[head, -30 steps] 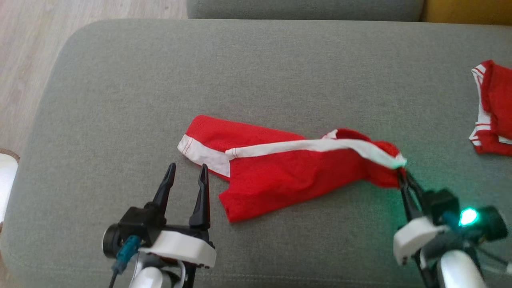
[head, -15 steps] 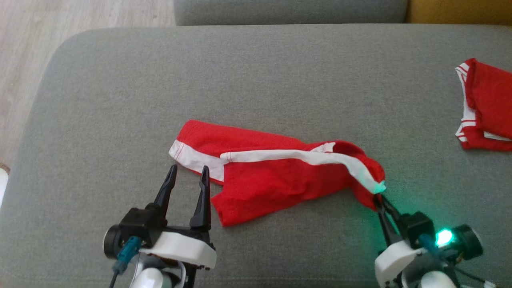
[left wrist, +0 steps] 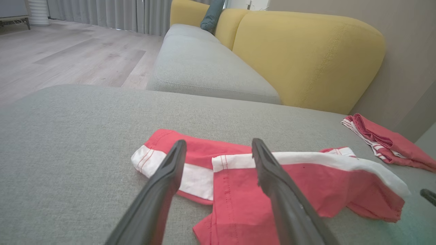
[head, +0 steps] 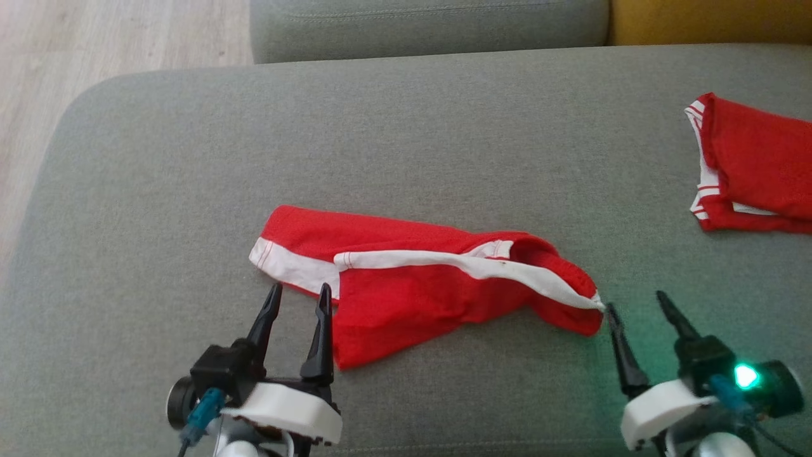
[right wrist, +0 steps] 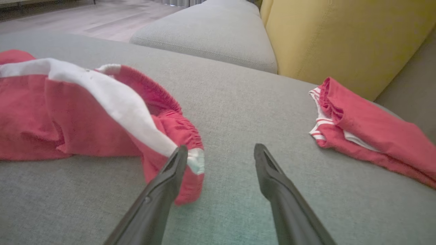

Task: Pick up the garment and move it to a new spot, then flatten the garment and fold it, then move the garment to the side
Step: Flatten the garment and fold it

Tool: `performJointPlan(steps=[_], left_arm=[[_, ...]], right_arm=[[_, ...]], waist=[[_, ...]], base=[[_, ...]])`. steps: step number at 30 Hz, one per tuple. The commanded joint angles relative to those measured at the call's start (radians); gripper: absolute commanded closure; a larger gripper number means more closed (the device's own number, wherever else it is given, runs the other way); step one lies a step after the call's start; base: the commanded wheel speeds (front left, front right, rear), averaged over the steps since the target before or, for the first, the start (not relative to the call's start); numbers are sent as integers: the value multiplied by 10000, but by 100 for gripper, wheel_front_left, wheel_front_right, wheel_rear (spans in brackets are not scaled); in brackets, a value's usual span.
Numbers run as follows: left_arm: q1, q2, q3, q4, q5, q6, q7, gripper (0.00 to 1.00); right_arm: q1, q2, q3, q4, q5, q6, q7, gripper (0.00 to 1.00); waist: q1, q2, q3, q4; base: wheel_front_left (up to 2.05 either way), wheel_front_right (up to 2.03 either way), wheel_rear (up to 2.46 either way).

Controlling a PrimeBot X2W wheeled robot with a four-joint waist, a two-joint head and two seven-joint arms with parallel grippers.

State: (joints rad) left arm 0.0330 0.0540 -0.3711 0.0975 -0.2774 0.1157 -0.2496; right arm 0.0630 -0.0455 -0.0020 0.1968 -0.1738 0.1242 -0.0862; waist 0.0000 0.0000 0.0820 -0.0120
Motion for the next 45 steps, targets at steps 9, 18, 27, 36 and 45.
performJointPlan(steps=[9, 18, 27, 36, 45], left_arm=[[-330, -33, 255, -47, -260, -16, -122, 0], [-309, -35, 177, -15, -347, 9, -122, 0], [-80, -36, 462, -171, -405, 167, -122, 0], [32, -37, 529, -183, -410, 166, -122, 0], [31, -37, 520, -204, -372, 183, -122, 0]], right_arm=[[-198, -48, -508, -1275, 644, 65, 144, 0], [-483, -47, -537, -1688, 1625, 65, 32, 0], [-468, -47, 130, -1739, 2369, 65, -123, 0], [-368, -47, 283, -1425, 2836, 65, -161, 0], [-380, -47, 346, -1318, 2894, 65, -152, 0]], waist=[[0, 0, -143, -229], [0, 0, -664, -237], [0, 0, -1122, -30], [0, 0, -1246, 84], [0, 0, -1223, 80]], base=[[0, 0, 0], [0, 0, 0], [0, 0, 0], [0, 0, 0], [0, 0, 0]])
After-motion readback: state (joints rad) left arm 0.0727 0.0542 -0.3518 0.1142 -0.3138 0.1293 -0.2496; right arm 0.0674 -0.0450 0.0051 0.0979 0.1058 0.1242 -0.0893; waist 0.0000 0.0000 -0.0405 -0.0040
